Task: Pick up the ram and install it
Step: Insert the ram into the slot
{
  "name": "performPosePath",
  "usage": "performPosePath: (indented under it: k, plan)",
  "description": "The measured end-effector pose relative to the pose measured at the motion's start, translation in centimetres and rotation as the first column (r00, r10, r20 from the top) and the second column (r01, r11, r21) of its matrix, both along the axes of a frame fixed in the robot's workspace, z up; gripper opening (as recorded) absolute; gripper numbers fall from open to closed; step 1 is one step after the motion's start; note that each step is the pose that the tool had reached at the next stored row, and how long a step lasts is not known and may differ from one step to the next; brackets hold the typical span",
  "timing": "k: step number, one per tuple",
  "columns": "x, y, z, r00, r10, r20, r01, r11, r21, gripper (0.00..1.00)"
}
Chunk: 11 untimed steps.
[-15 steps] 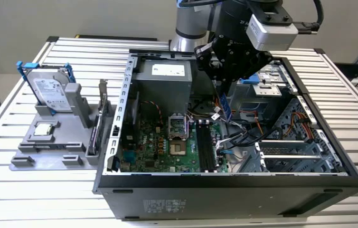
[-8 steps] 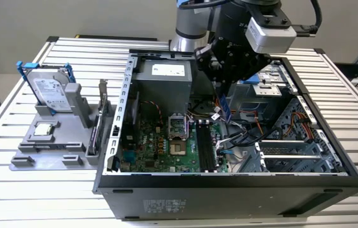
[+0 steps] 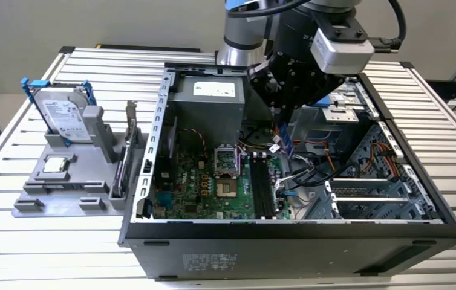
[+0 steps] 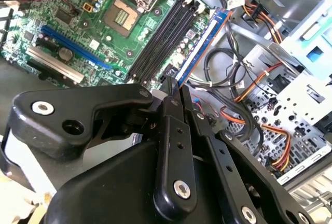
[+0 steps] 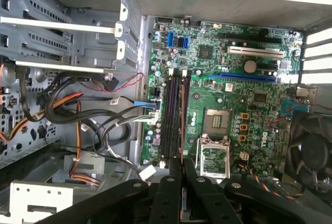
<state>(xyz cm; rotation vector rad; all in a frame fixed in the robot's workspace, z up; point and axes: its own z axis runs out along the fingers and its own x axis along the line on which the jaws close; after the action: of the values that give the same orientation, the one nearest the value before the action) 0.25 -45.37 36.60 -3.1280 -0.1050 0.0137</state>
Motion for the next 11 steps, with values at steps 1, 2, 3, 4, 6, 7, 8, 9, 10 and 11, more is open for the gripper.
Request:
performPosePath:
  k: [1, 2, 3, 4, 6, 7, 8, 9, 10, 11]
  plan:
    - [0.0, 0.0, -0.1, 1.0, 0.0, 0.0001, 0.0, 1.0, 0.0001, 0.0]
    - [0.01, 0.0, -0.18, 1.0, 0.0, 0.0, 0.0, 1.0, 0.0, 0.0]
    - [0.01, 0.0, -0.28, 1.0, 0.0, 0.0, 0.0, 1.0, 0.0001, 0.0]
    - [0.01, 0.0, -0.37, 1.0, 0.0, 0.0, 0.0, 1.0, 0.0, 0.0]
    - [0.02, 0.0, -0.53, 1.0, 0.0, 0.0, 0.0, 1.0, 0.0, 0.0]
    - [0.01, 0.01, -0.62, 1.0, 0.0, 0.0, 0.0, 1.0, 0.0, 0.0]
    - [0.02, 0.0, -0.7, 1.0, 0.0, 0.0, 0.0, 1.0, 0.0, 0.0]
    - [0.02, 0.0, -0.78, 1.0, 0.0, 0.0, 0.0, 1.0, 0.0, 0.0]
    - [0.02, 0.01, -0.86, 1.0, 0.0, 0.0, 0.0, 1.0, 0.0, 0.0]
    - [0.02, 0.0, -0.94, 1.0, 0.0, 0.0, 0.0, 1.0, 0.0, 0.0]
